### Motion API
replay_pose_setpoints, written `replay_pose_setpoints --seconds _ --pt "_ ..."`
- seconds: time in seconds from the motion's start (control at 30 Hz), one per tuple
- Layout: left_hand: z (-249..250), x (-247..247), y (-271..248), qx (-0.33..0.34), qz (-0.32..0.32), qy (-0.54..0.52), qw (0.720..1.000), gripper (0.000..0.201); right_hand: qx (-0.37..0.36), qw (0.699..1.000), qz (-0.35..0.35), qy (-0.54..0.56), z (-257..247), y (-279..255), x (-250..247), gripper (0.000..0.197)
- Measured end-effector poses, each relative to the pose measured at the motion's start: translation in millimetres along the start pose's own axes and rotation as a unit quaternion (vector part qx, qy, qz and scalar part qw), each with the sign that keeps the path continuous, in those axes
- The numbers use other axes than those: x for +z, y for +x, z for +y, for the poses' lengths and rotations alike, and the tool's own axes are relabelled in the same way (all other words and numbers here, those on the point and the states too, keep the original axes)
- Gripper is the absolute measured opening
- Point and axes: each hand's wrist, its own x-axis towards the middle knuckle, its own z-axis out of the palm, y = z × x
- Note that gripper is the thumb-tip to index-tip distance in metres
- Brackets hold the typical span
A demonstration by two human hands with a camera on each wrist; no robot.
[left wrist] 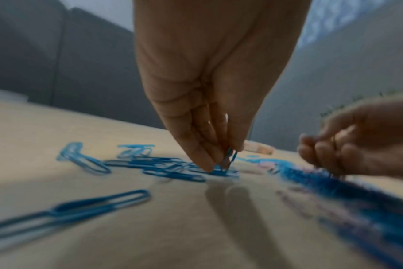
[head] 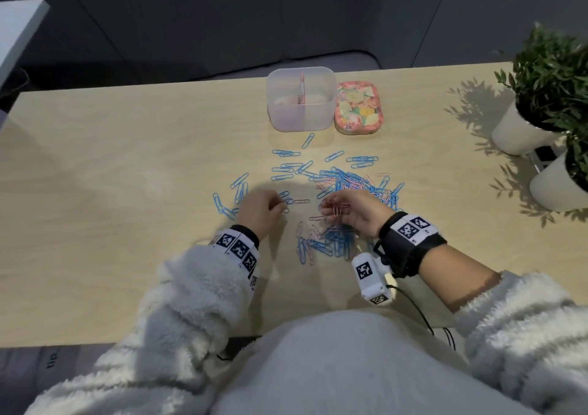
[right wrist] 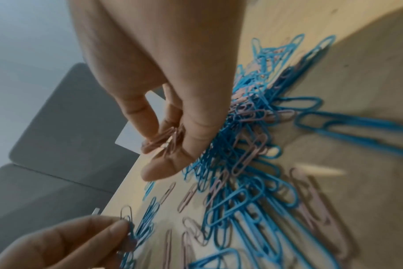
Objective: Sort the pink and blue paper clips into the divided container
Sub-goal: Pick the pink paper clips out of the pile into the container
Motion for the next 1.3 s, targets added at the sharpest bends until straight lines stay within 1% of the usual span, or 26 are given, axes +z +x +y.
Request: replay_pose_setpoints --seconds 0.07,0.13,0.17,0.2,0.23,0.27,0.3,0.33,0.37,0.47,0.5,0.53,0.57,0.63,0.7,0.73,0.77,0.8,0.87,0.9,0.93,1.0,1.03,1.2,1.27,1.3 --pt "-6.6 0.1 0.7 0.0 0.01 0.074 0.997 0.02 -0.014 1.0 0.018 -0.01 -1.8 1.6 0.8 0.019" --pt "-10.8 0.5 1.3 0.008 0.014 0.123 0.992 0.023 -0.069 0.987 0.047 -0.136 1.0 5.5 2.6 0.025" --pt "-12.6 0.2 1.7 0.018 0.015 0.141 0.99 0.025 -0.114 0.966 0.054 -0.227 4.0 8.0 3.6 0.025" --pt "-13.3 -0.4 0.9 0.035 0.015 0.15 0.988 0.03 -0.16 0.932 0.053 -0.321 7.5 11.1 4.7 0.021" --pt "-13.4 -0.4 -0.7 0.053 0.015 0.148 0.987 0.038 -0.193 0.888 0.043 -0.415 10.9 13.8 5.9 0.013" --pt "-12.1 0.0 -3.1 0.071 0.013 0.128 0.989 0.046 -0.206 0.838 0.031 -0.505 14.1 15.6 7.2 0.007" --pt "-10.2 1.5 -5.5 0.084 0.01 0.096 0.992 0.052 -0.212 0.783 0.023 -0.584 17.0 17.3 8.0 0.007" --pt "-7.7 3.7 -7.7 0.087 0.001 0.063 0.994 0.056 -0.214 0.74 0.02 -0.637 18.4 18.8 9.2 0.01" --pt "-5.4 6.0 -9.4 0.082 -0.014 0.036 0.996 0.056 -0.216 0.717 0.019 -0.663 18.6 19.4 10.6 0.011" --pt "-0.8 13.7 -8.0 0.039 -0.077 0.002 0.996 0.036 -0.204 0.687 0.008 -0.697 15.4 20.0 15.4 0.01" --pt "0.1 16.6 -6.4 0.033 -0.086 0.014 0.996 0.027 -0.2 0.682 0.002 -0.704 15.0 20.9 16.2 0.01" --pt "1.4 19.1 -5.3 0.031 -0.084 0.035 0.995 0.021 -0.198 0.687 -0.003 -0.7 14.7 21.4 16.8 0.009" --pt "1.6 21.9 -4.4 0.034 -0.079 0.06 0.994 0.019 -0.203 0.706 -0.004 -0.678 14.4 21.1 16.8 0.007" --pt "2.1 28.3 -5.1 0.044 -0.069 0.113 0.99 0.021 -0.215 0.779 0.002 -0.589 13.5 18.4 16.1 0.004" --pt "3.8 34.1 -6.6 0.053 -0.06 0.146 0.986 0.018 -0.183 0.868 -0.002 -0.462 11.9 13.3 11.9 0.01" --pt "5.2 36.0 -6.9 0.056 -0.059 0.159 0.984 0.017 -0.159 0.891 -0.001 -0.424 12.0 11.0 9.8 0.013" --pt "6.6 37.1 -6.6 0.062 -0.062 0.168 0.982 0.016 -0.147 0.899 -0.001 -0.414 13.4 9.4 8.1 0.015" --pt "7.7 37.5 -6.0 0.069 -0.068 0.171 0.981 0.016 -0.15 0.885 0.006 -0.441 15.2 8.8 7.5 0.014" --pt "9.1 36.1 -3.2 0.071 -0.076 0.144 0.984 0.015 -0.162 0.824 0.023 -0.542 21.8 7.4 9.9 0.011" --pt "10.0 33.7 -1.9 0.063 -0.075 0.12 0.988 0.015 -0.162 0.793 0.031 -0.586 26.8 6.0 12.4 0.015" --pt "11.5 30.5 0.5 0.05 -0.069 0.096 0.992 0.015 -0.16 0.772 0.039 -0.614 32.1 4.8 15.0 0.02" --pt "15.8 23.4 7.5 0.022 -0.056 0.05 0.997 0.019 -0.162 0.749 0.055 -0.641 38.7 3.2 20.1 0.022" --pt "18.7 20.5 12.3 0.009 -0.058 0.028 0.998 0.022 -0.158 0.746 0.06 -0.644 39.8 3.4 22.1 0.021" --pt "25.5 19.4 41.0 -0.057 -0.106 -0.091 0.989 0.03 -0.12 0.766 0.052 -0.629 34.9 9.6 24.0 0.013" --pt "24.0 22.7 46.2 -0.042 -0.103 -0.066 0.992 0.021 -0.119 0.766 0.057 -0.629 35.9 9.7 24.3 0.011" --pt "22.4 24.2 47.3 -0.021 -0.107 -0.02 0.994 0.018 -0.121 0.764 0.065 -0.63 37.3 9.4 24.7 0.011"
